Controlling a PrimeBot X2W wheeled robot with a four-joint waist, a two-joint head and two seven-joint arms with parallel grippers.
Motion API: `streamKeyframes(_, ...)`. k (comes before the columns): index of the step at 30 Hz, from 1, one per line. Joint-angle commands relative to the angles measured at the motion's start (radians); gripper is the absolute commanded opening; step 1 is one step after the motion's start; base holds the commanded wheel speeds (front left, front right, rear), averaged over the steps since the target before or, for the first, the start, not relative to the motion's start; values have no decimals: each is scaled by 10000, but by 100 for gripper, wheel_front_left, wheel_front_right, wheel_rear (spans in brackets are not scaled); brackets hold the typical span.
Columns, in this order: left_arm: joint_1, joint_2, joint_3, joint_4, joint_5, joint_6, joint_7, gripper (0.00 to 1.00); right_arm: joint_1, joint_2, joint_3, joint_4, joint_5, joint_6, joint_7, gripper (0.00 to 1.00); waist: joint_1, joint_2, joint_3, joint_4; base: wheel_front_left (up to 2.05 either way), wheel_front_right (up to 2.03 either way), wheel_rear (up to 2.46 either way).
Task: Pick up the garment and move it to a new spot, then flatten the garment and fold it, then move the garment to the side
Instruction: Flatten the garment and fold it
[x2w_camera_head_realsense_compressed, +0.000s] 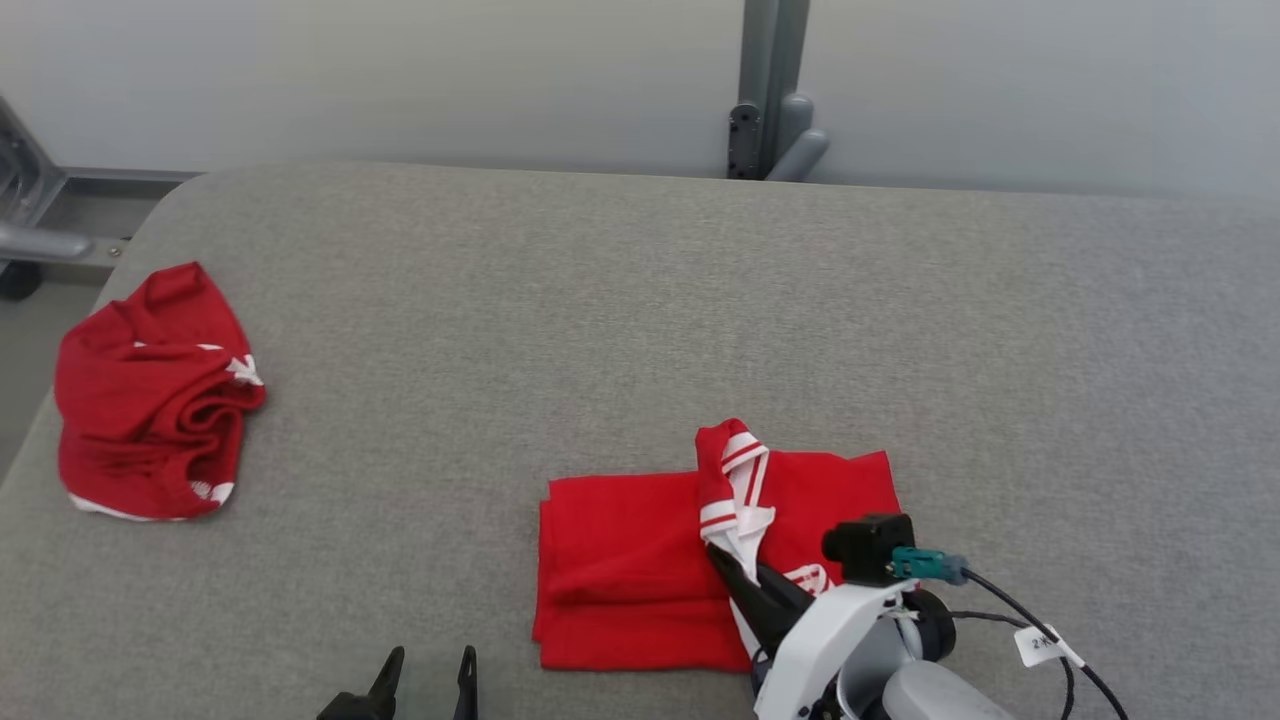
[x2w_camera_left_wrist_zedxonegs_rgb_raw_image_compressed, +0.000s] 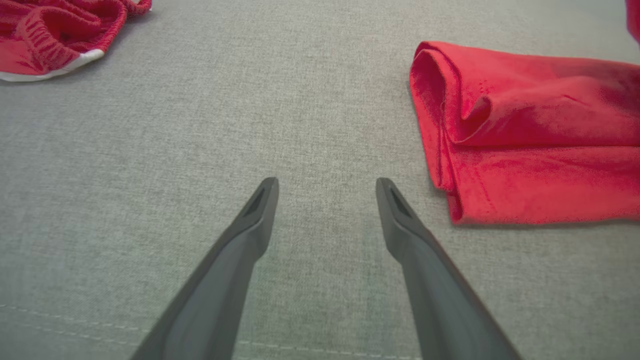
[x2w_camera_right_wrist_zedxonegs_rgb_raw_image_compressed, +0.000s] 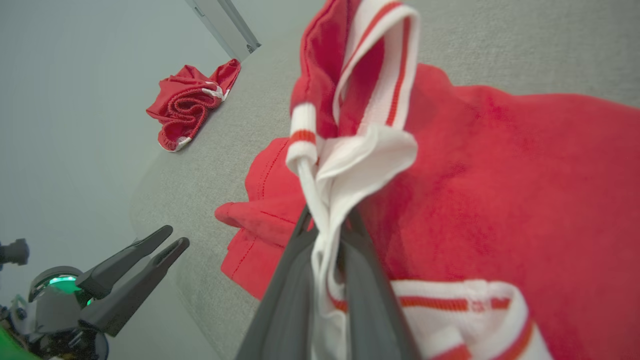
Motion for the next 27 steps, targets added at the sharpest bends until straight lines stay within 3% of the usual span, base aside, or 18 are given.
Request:
streamKeyframes(1, -95, 37, 7, 39, 44, -15, 0, 100, -128, 2, 93, 107, 66, -1, 36, 0, 0, 65, 64, 716, 0, 0, 0)
streamKeyframes(9, -94, 32, -92, 64, 151, -86, 1, 100, -1041, 315, 586, 1472, 396, -1, -468, 0, 0, 65, 115, 2183, 0, 0, 0)
streamKeyframes(11, -35, 32, -62, 84, 155, -104, 0, 100, -1226, 336, 674, 1791, 490, 0, -658, 10, 0, 65, 105, 2343, 0, 0, 0)
streamKeyframes(13, 22, 32, -26, 84, 153, -95, 0, 100, -1375, 348, 748, 2023, 680, -1, -877, 57, 0, 65, 96, 2391, 0, 0, 0)
streamKeyframes(14, 38, 32, -12, 83, 138, -80, 0, 100, -1437, 351, 813, 2069, 812, -1, -982, 100, 0, 65, 94, 2394, 0, 0, 0)
streamKeyframes(22, 98, 31, 211, -56, 35, 81, 0, 100, -1846, 324, 322, 2385, 828, -1, -1777, 100, 0, 65, -39, 1663, 0, 0, 0)
streamKeyframes(27, 94, 31, 465, -267, 82, 171, 0, 100, -1108, -31, -1498, 1685, -694, -1, -1800, 100, 0, 65, -174, 978, 0, 0, 0)
